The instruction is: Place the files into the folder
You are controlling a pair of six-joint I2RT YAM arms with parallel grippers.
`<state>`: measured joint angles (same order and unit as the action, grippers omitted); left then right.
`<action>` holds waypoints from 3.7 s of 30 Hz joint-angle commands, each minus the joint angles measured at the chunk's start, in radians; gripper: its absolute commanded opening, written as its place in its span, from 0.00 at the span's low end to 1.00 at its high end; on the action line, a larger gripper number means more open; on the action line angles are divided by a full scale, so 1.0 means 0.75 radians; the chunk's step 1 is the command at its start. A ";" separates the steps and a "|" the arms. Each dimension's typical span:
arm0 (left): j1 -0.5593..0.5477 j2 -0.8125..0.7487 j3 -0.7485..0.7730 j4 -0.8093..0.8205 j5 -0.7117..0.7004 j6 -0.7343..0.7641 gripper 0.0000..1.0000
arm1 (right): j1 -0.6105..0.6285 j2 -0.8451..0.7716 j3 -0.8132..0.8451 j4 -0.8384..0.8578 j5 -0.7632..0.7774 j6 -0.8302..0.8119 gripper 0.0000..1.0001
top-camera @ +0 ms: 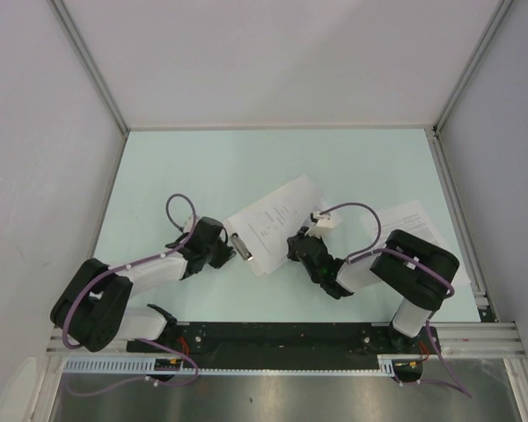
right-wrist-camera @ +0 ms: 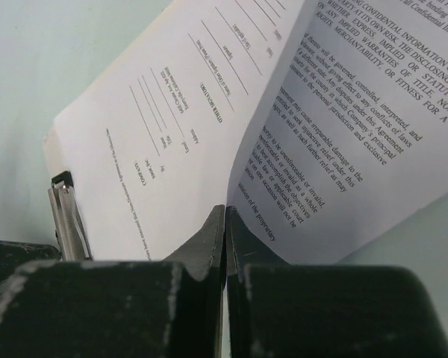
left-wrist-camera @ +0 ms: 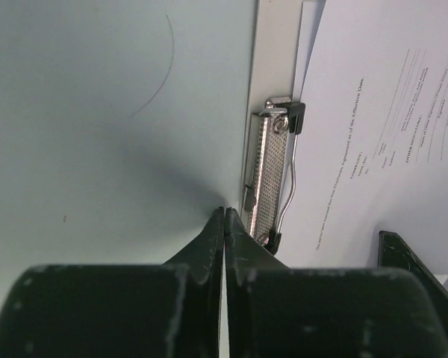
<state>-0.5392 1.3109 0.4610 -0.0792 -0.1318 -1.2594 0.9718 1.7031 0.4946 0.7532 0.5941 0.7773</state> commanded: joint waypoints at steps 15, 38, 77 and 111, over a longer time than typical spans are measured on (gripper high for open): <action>0.025 -0.298 0.015 -0.330 -0.113 0.225 0.65 | -0.044 -0.009 0.085 -0.047 -0.213 0.025 0.01; -0.044 0.195 0.481 -0.594 -0.219 0.303 0.91 | -0.588 -0.579 0.249 -1.058 -0.722 -0.382 0.96; -0.154 0.590 0.707 -0.821 -0.469 0.209 0.41 | -0.903 0.394 1.042 -0.996 -1.046 -0.705 0.61; -0.138 0.303 0.414 -0.500 -0.311 0.456 0.00 | -0.641 0.112 1.065 -1.191 -0.923 -0.634 0.94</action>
<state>-0.6464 1.5352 0.7963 -0.4709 -0.4118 -0.9318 0.4091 1.8530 1.2716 -0.1585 -0.1329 0.2535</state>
